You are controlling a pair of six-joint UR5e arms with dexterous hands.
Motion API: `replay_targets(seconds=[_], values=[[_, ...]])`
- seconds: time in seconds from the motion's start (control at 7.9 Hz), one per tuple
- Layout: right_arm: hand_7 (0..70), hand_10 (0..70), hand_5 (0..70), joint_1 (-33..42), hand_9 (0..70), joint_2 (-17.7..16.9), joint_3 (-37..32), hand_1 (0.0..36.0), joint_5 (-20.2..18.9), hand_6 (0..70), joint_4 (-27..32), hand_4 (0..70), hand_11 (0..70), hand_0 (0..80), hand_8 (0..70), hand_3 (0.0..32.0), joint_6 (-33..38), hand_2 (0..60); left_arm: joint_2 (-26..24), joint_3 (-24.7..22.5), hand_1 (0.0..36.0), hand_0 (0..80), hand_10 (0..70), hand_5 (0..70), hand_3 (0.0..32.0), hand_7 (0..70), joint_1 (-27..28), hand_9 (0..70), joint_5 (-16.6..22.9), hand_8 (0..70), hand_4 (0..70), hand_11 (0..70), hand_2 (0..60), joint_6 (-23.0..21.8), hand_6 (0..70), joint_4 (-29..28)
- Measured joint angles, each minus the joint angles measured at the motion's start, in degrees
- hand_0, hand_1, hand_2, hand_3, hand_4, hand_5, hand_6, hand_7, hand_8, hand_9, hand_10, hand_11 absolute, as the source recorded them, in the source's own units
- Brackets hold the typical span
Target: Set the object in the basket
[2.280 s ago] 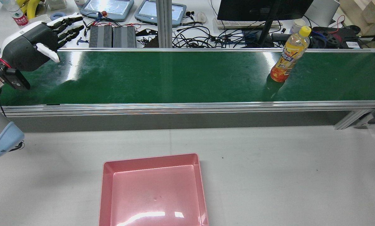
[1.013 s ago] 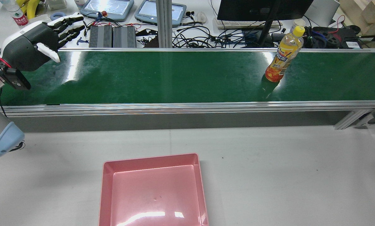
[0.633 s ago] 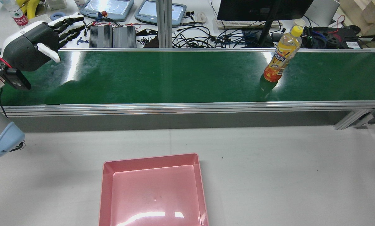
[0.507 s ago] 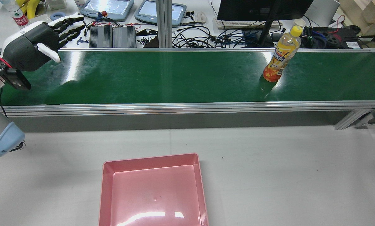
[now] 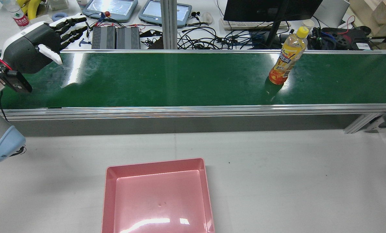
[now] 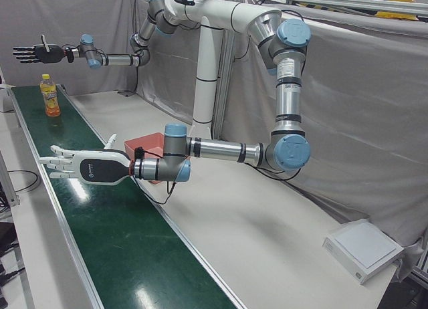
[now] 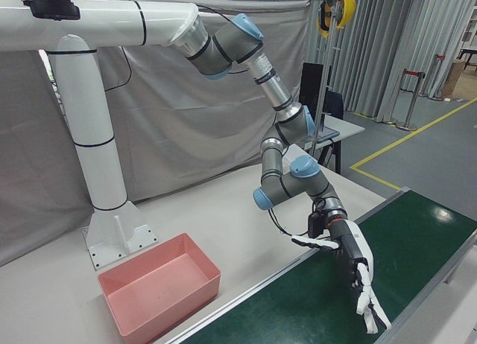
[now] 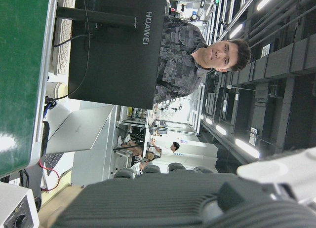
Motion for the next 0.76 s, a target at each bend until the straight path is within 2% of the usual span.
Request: replay_targets(seconds=[0.76], values=[[0.0,0.0,0.0,-0.1,0.0,0.0,0.0,0.0,0.0,0.0,0.0,0.0,0.0,0.0,0.0,0.0,0.0,0.0,0.0,-0.1,2.5,59.9,1.5,18.3,0.8,1.3,0.1,10.3,0.0,8.0,12.8,3.4,0.0,-0.1,0.3,0.0]])
